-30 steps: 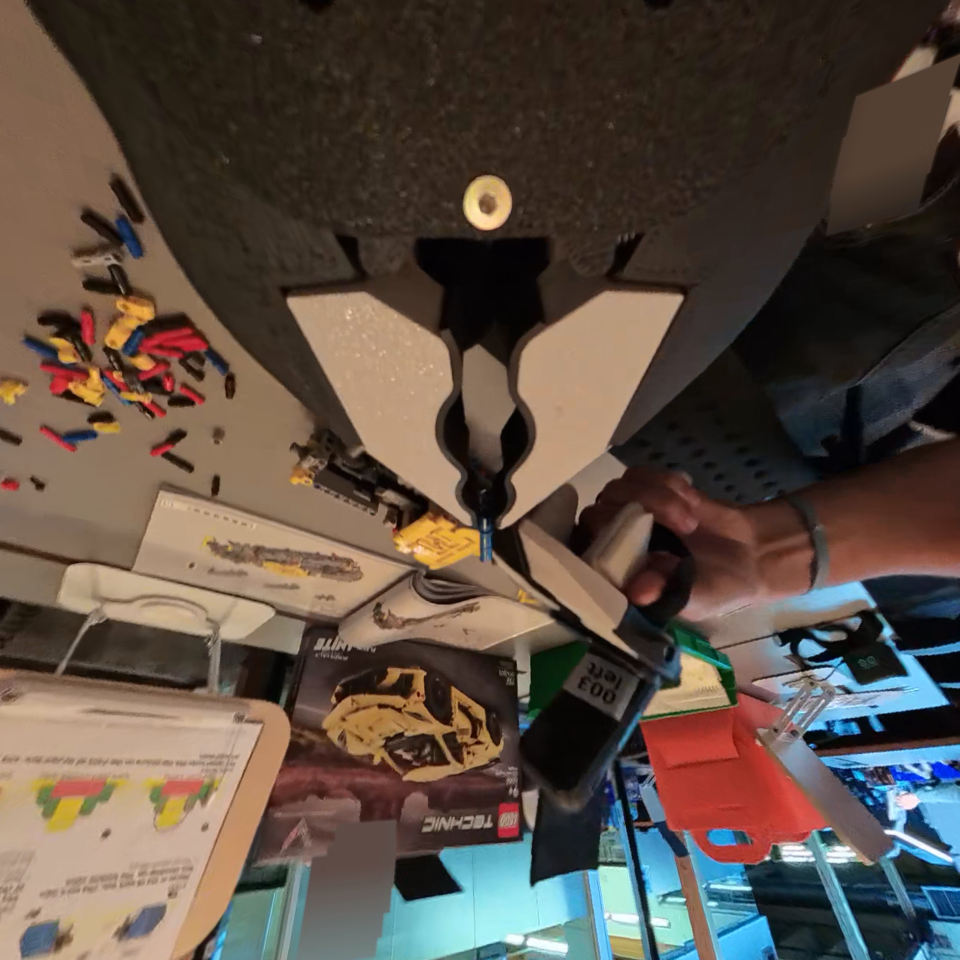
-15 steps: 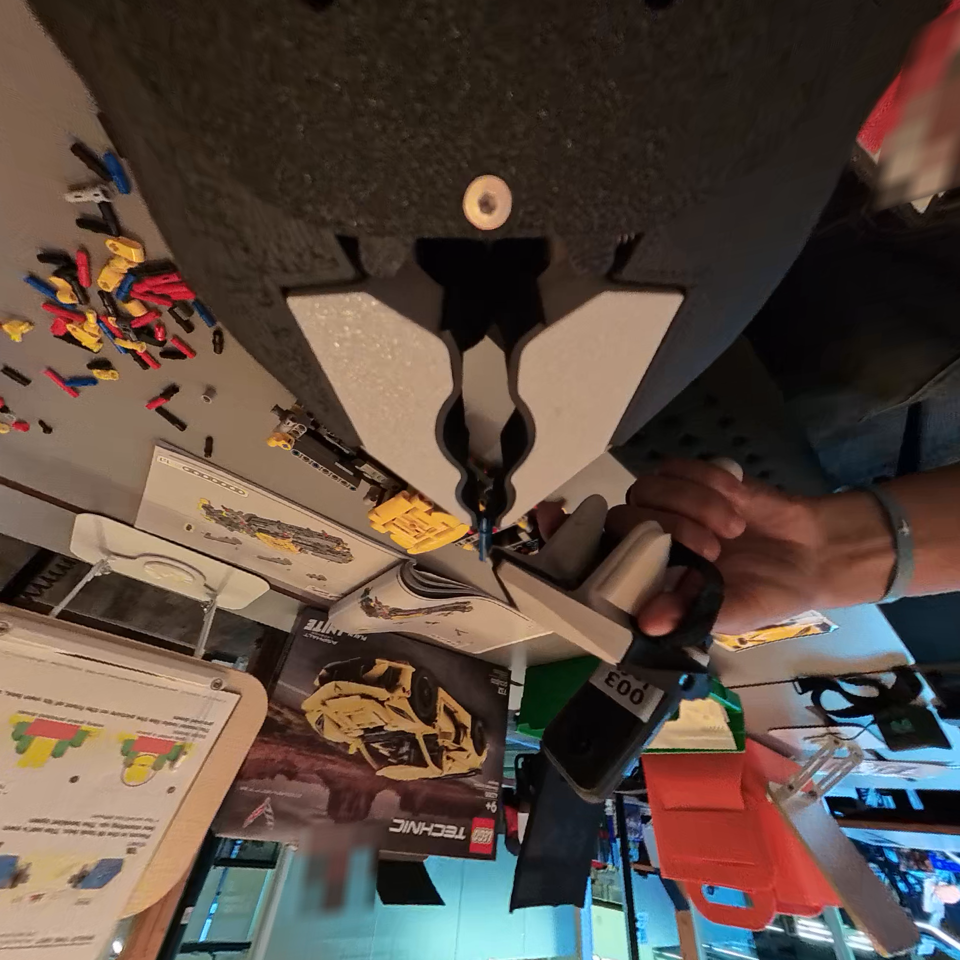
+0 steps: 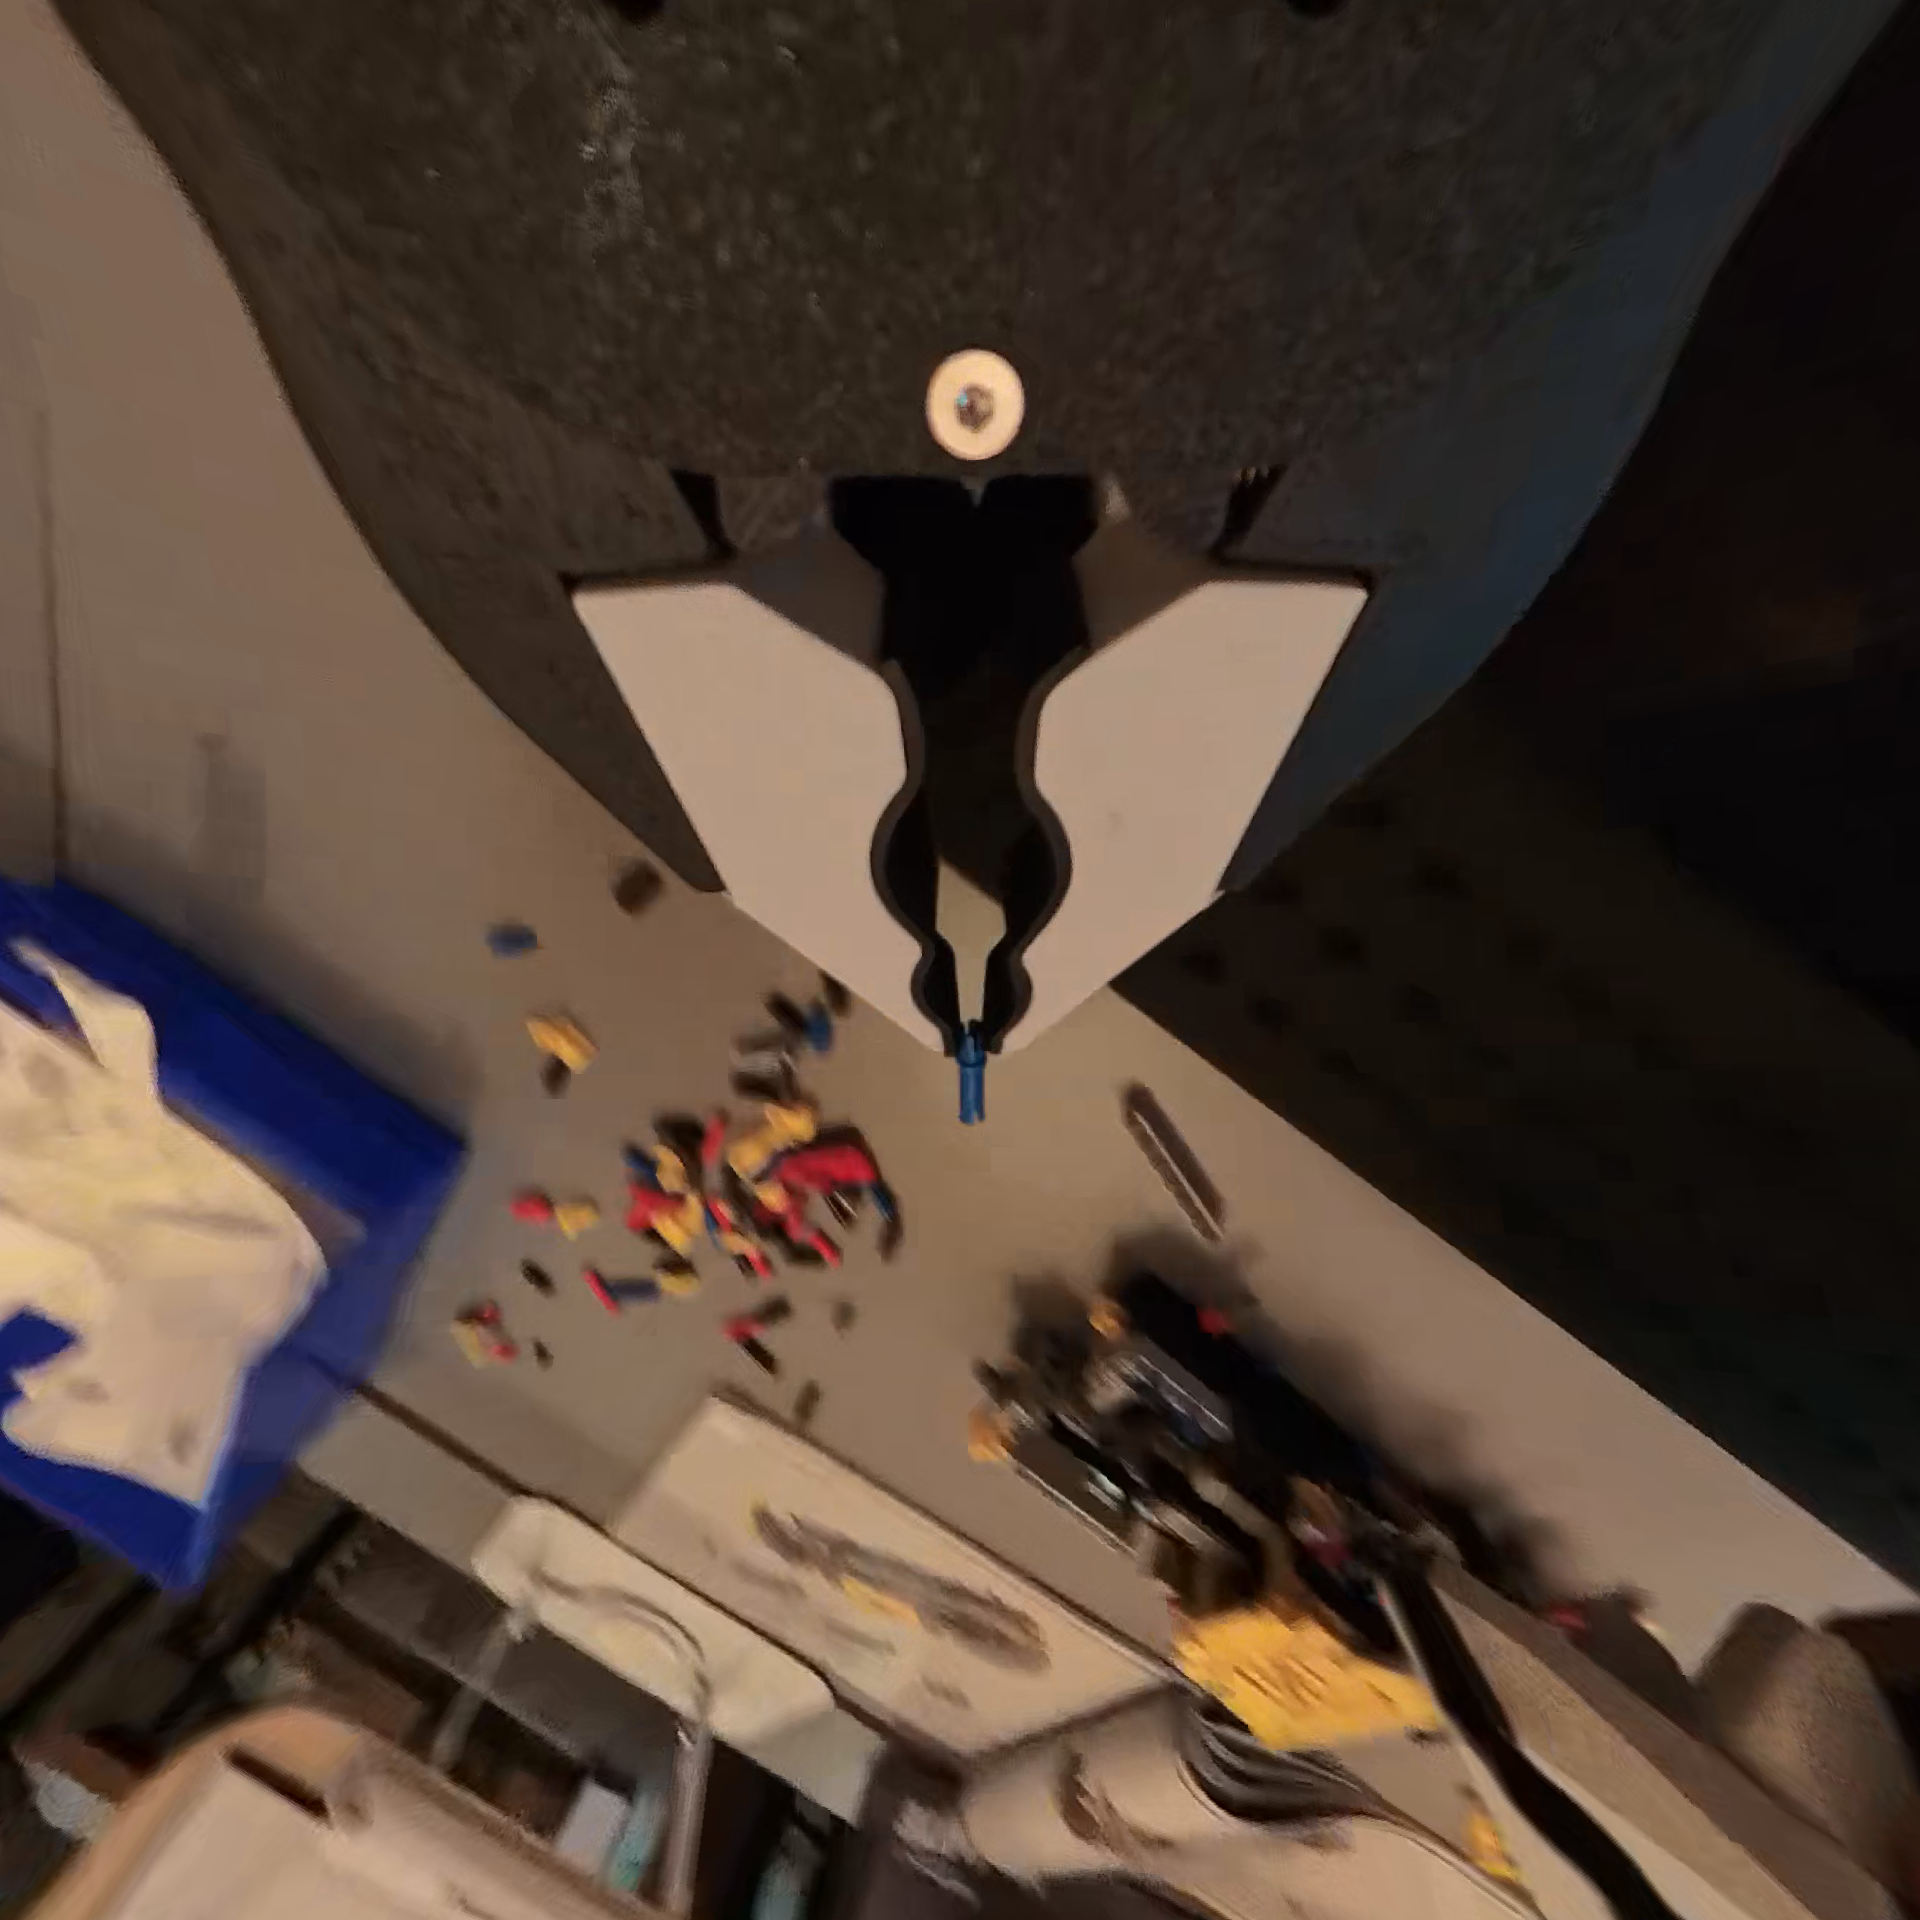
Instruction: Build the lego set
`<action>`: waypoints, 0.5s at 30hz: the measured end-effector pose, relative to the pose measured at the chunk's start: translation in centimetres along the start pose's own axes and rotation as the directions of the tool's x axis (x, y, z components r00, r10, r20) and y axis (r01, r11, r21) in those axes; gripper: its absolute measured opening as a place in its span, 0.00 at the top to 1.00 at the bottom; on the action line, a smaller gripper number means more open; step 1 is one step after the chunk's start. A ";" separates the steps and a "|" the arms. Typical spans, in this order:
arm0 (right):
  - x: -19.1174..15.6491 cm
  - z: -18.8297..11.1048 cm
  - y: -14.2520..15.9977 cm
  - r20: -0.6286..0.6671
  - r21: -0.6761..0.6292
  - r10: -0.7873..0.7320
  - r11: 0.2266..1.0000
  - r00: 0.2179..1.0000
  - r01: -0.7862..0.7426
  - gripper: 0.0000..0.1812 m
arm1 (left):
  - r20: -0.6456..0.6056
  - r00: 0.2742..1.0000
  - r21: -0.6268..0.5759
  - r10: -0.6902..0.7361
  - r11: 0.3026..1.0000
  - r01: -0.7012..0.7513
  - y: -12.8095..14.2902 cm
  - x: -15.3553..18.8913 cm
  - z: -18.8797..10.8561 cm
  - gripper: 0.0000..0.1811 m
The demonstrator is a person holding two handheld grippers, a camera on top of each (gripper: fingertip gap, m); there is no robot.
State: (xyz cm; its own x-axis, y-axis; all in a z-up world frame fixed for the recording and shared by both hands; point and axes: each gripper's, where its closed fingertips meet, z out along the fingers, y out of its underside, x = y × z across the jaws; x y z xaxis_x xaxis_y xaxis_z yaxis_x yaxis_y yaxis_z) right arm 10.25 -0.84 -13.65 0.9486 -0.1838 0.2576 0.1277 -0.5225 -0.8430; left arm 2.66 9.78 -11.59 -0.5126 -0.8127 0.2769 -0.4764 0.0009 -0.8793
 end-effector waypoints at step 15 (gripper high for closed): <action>2.1 -2.4 2.7 0.019 0.103 0.224 0.969 0.975 -0.224 0.98 | -0.129 0.852 -0.451 0.507 0.736 -0.505 -2.8 -6.2 7.8 0.90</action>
State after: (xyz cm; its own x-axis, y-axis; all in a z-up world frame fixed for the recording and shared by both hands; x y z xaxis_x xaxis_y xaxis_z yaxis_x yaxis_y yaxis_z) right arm 11.89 -4.64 -14.22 0.9585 -0.2801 0.0536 -0.0592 -0.3794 -0.9233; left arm 12.73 10.32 -13.85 -0.7704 -0.6172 -0.1595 -0.4136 0.6743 -0.6118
